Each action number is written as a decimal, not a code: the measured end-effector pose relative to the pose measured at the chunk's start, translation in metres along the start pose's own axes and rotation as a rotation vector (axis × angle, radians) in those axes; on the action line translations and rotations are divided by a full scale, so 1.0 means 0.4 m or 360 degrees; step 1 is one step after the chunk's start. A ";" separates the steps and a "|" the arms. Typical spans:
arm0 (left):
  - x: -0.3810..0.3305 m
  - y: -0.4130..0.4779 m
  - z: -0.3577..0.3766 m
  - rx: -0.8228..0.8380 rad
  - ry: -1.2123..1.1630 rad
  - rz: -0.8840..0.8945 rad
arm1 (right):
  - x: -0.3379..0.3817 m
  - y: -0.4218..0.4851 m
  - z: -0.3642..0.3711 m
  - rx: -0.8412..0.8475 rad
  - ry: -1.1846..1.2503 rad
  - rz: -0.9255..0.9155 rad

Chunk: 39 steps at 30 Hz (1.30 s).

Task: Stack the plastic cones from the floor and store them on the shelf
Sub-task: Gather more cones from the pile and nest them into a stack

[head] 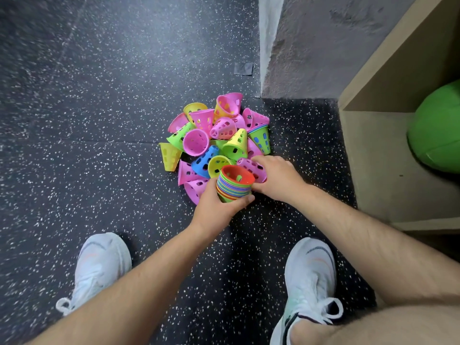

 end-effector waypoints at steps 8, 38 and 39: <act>0.007 0.014 -0.026 -0.0016 0.0021 -0.0031 | 0.005 0.021 0.029 -0.0058 -0.0246 -0.0100; 0.041 -0.069 0.048 0.0171 0.0225 0.0000 | 0.035 -0.169 -0.074 0.0105 0.0829 -0.0007; 0.046 -0.072 0.054 0.0167 0.0241 -0.0018 | 0.009 -0.169 -0.071 -0.0042 0.0894 0.0099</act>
Point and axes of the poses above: each hand's wrist, its own y-axis towards the middle knuckle, its own z-axis out of the palm, x = y × z, the point moved 4 cm from there along y, towards the middle knuckle, and after that the axes turned 7 degrees about -x, right-handed, at the moved point
